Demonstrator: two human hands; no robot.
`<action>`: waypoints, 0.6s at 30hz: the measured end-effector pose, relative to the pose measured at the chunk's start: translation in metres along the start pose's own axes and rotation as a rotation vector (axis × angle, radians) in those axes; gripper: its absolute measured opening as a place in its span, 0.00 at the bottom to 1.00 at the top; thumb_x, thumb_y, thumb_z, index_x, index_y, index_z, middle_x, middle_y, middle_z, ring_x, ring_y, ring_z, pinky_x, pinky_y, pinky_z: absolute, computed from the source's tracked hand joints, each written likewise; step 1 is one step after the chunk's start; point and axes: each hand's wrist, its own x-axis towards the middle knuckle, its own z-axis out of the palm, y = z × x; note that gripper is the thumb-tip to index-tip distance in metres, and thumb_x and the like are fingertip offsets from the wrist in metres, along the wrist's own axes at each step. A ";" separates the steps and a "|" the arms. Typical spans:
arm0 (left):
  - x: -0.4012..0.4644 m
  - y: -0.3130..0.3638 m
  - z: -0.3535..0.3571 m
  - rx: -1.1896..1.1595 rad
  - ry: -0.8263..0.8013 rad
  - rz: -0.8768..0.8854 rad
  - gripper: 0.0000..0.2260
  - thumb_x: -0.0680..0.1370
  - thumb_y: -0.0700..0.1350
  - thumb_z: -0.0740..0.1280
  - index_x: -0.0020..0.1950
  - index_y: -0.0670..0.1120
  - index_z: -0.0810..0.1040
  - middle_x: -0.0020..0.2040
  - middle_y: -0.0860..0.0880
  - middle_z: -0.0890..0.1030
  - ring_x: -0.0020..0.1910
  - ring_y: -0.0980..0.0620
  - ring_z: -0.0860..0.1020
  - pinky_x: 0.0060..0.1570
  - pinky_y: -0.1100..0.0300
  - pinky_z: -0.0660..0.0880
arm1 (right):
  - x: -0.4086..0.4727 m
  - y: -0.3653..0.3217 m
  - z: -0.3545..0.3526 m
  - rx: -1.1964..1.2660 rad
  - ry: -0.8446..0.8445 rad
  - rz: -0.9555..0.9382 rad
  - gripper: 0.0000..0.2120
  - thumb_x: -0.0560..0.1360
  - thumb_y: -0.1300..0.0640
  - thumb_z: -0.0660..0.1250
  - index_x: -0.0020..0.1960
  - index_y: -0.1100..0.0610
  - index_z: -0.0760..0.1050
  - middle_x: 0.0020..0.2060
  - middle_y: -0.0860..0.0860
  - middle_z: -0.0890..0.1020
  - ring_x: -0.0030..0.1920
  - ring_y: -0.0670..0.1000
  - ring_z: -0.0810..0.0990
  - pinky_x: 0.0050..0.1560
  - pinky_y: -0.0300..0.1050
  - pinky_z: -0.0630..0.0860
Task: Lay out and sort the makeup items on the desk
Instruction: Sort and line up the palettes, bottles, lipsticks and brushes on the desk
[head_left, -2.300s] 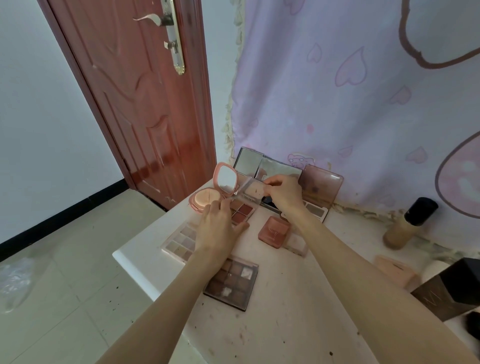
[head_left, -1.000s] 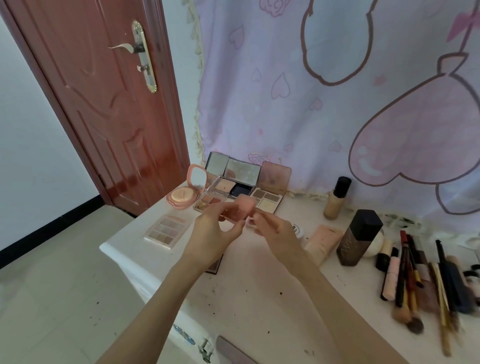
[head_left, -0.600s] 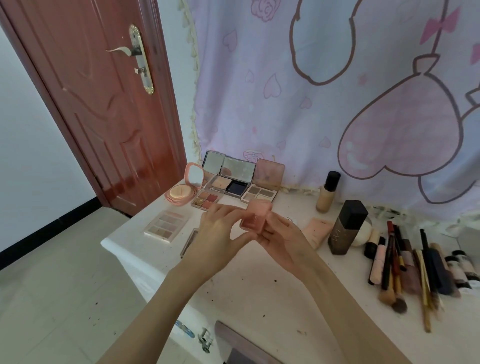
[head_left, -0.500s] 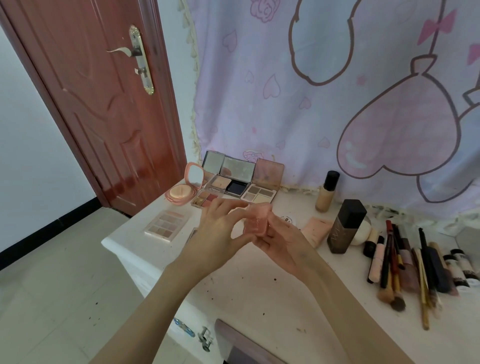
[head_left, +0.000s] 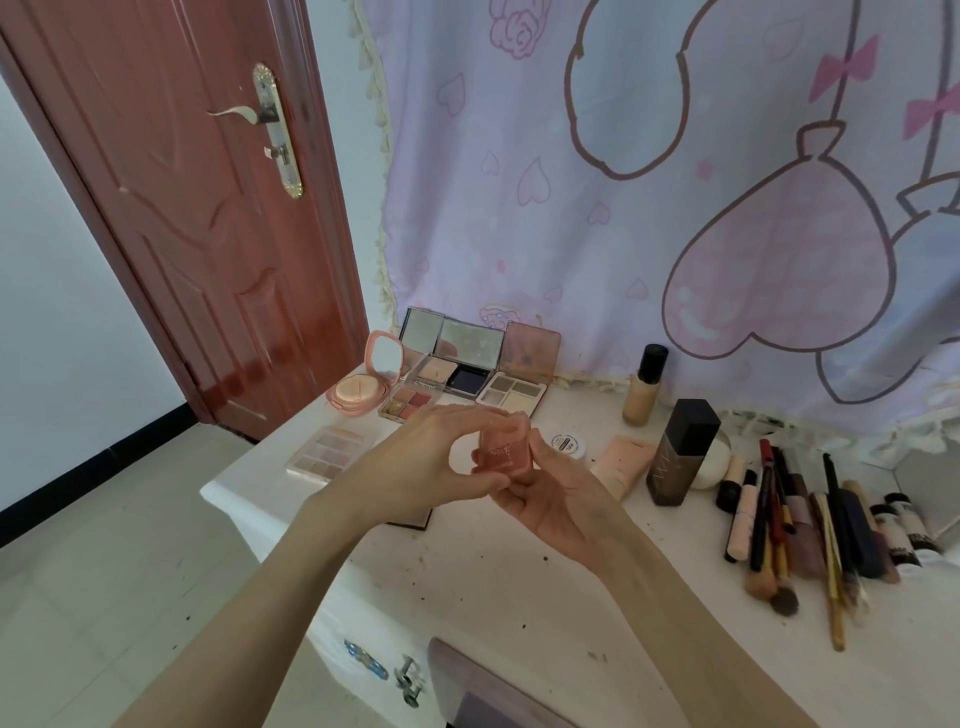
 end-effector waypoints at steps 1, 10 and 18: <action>-0.001 -0.001 -0.002 -0.011 -0.002 -0.010 0.20 0.71 0.44 0.73 0.63 0.49 0.76 0.58 0.60 0.76 0.57 0.74 0.69 0.55 0.80 0.61 | 0.000 0.001 0.001 0.009 0.004 0.003 0.28 0.52 0.49 0.83 0.48 0.60 0.83 0.47 0.61 0.83 0.46 0.55 0.83 0.46 0.45 0.81; 0.009 -0.017 -0.020 -0.135 0.073 -0.111 0.11 0.76 0.41 0.66 0.58 0.48 0.79 0.52 0.58 0.80 0.47 0.75 0.75 0.50 0.78 0.68 | 0.009 0.003 -0.001 0.087 0.019 0.040 0.32 0.56 0.57 0.82 0.56 0.67 0.78 0.54 0.67 0.79 0.52 0.63 0.81 0.47 0.50 0.80; 0.048 -0.048 -0.027 -0.044 0.085 -0.296 0.07 0.77 0.40 0.66 0.49 0.45 0.83 0.36 0.48 0.81 0.35 0.49 0.78 0.42 0.56 0.76 | 0.031 0.003 0.010 -0.318 0.189 0.013 0.09 0.77 0.66 0.62 0.55 0.62 0.76 0.49 0.57 0.82 0.44 0.54 0.83 0.43 0.45 0.81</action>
